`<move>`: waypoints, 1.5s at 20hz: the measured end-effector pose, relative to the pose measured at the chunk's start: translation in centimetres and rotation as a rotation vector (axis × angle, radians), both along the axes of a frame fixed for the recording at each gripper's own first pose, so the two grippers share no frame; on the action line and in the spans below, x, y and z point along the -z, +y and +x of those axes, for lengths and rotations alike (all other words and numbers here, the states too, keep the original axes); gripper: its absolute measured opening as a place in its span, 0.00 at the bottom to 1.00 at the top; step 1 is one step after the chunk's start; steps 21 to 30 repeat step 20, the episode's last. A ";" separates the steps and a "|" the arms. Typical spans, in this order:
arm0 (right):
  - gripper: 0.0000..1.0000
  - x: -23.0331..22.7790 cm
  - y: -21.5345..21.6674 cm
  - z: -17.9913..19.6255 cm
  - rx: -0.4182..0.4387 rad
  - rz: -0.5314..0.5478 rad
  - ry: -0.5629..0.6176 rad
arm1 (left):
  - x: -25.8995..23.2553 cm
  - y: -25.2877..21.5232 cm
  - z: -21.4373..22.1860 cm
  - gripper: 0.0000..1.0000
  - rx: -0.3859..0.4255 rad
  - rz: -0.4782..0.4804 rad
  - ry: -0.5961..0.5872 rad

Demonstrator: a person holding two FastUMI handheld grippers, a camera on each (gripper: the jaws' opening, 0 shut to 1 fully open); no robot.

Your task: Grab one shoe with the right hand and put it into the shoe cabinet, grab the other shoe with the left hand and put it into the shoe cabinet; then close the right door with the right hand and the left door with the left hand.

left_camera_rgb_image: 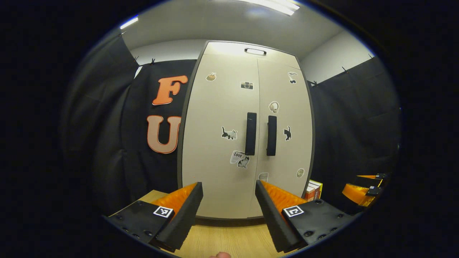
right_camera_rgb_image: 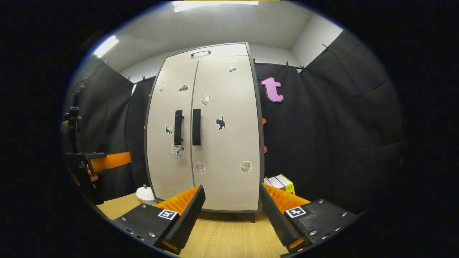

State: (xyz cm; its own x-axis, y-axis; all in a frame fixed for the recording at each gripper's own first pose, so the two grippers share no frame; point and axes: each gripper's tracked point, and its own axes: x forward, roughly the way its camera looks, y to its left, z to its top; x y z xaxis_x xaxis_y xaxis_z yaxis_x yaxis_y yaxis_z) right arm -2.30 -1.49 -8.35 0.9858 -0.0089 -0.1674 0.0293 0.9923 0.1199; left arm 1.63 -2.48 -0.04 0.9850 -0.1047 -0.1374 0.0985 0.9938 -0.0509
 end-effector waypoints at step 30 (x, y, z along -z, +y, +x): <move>0.93 -0.4 1.3 -0.5 0.012 0.017 -0.029 | 1.1 0.6 -3.0 0.96 -0.055 0.037 -0.047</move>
